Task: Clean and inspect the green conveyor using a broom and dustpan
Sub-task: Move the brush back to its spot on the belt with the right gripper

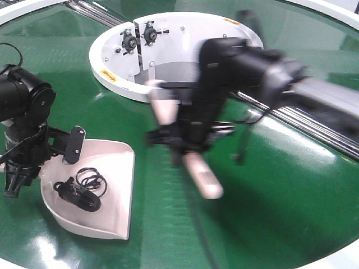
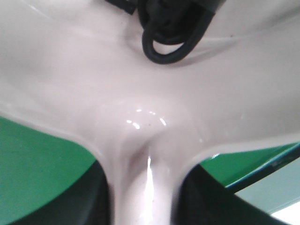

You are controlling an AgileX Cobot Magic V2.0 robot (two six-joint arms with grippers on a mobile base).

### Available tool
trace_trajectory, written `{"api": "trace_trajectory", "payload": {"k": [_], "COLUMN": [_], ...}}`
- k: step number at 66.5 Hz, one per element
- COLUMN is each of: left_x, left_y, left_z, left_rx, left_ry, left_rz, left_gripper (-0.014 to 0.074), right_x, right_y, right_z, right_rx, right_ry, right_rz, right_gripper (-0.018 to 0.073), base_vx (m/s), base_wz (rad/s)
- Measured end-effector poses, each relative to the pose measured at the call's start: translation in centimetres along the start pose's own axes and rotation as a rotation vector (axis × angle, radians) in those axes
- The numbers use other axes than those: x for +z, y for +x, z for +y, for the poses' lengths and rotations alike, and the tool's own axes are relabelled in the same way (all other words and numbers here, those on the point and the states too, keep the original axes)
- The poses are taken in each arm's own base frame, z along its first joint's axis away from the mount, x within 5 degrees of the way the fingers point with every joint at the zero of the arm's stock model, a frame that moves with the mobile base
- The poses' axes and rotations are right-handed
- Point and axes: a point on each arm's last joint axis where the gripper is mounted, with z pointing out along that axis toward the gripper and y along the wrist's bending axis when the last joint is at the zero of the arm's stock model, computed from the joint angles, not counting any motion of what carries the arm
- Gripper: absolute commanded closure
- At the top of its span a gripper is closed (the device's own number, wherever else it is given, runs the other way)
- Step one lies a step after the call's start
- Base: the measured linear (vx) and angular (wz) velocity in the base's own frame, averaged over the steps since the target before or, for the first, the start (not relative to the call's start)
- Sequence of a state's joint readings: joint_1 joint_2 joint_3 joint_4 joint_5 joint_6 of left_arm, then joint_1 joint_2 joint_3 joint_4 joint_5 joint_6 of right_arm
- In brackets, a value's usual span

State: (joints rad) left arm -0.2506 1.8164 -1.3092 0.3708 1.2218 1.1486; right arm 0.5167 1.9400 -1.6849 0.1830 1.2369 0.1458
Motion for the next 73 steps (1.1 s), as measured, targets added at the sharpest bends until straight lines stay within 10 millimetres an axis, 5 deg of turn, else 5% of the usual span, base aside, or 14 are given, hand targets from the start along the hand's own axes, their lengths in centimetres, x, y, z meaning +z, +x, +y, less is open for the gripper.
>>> {"api": "trace_trajectory", "payload": {"k": [12, 29, 46, 73], "left_x": [0.0, 0.0, 0.0, 0.0], "left_y": [0.0, 0.0, 0.0, 0.0], "left_z": [0.0, 0.0, 0.0, 0.0], "left_rx": [0.0, 0.0, 0.0, -0.001], "left_ry": [0.0, 0.0, -0.001, 0.0], "left_rz": [0.0, 0.0, -0.001, -0.003], "left_gripper": [0.0603, 0.0603, 0.0603, 0.0603], "right_x": [-0.9, 0.0, 2.3, 3.2], "right_y": [3.4, 7.8, 10.0, 10.4], "right_z": [-6.0, -10.5, -12.1, -12.4], "right_rx": [0.071, 0.158, 0.155, 0.148], "right_ry": [0.045, 0.062, 0.117, 0.136], "right_rz": [0.058, 0.127, 0.181, 0.164], "right_gripper": [0.0564, 0.0564, 0.0564, 0.0564], "base_vx": [0.0, 0.0, 0.0, 0.0], "base_wz": [0.0, 0.0, 0.0, 0.0]}}
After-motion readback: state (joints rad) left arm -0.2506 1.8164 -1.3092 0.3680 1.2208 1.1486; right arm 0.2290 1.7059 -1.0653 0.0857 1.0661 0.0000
